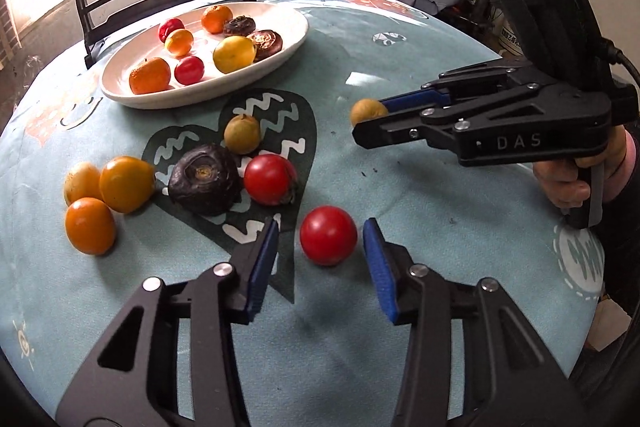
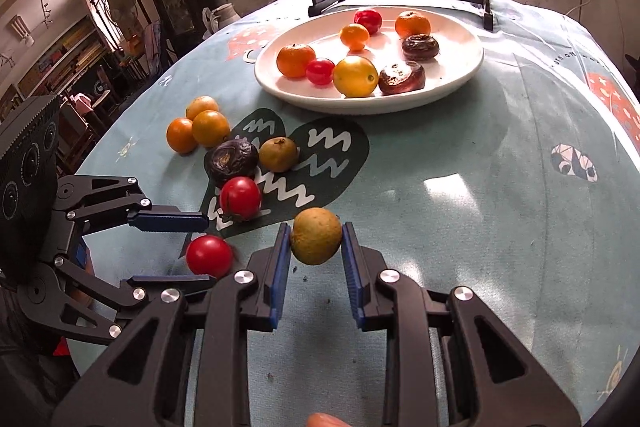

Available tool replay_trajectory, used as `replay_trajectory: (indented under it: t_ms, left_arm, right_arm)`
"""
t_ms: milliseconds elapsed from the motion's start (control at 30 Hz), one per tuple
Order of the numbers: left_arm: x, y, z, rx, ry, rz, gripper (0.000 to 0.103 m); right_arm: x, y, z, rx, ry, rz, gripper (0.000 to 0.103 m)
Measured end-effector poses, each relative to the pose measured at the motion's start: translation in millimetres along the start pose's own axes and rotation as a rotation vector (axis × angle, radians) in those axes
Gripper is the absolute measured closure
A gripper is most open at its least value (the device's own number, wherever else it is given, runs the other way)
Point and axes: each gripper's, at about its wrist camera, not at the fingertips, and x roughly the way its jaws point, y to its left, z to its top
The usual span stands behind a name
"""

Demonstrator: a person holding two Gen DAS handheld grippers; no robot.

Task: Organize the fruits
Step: 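Grasp a small yellow-green fruit with the right tool while the left tool grasps a red tomato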

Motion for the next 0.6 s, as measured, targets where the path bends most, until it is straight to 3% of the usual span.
replay_trajectory:
  t_ms: [300,600]
  left_arm:
    - [8.4,-1.0,1.0,-0.017,0.034,-0.029,0.073]
    - [0.2,5.2,3.2,-0.046,-0.014,-0.024,0.074]
  right_arm:
    - [0.9,-0.8,-0.8,0.005,0.004,-0.009,0.076]
    - [4.1,0.1,0.6,0.003,0.003,0.030,0.076]
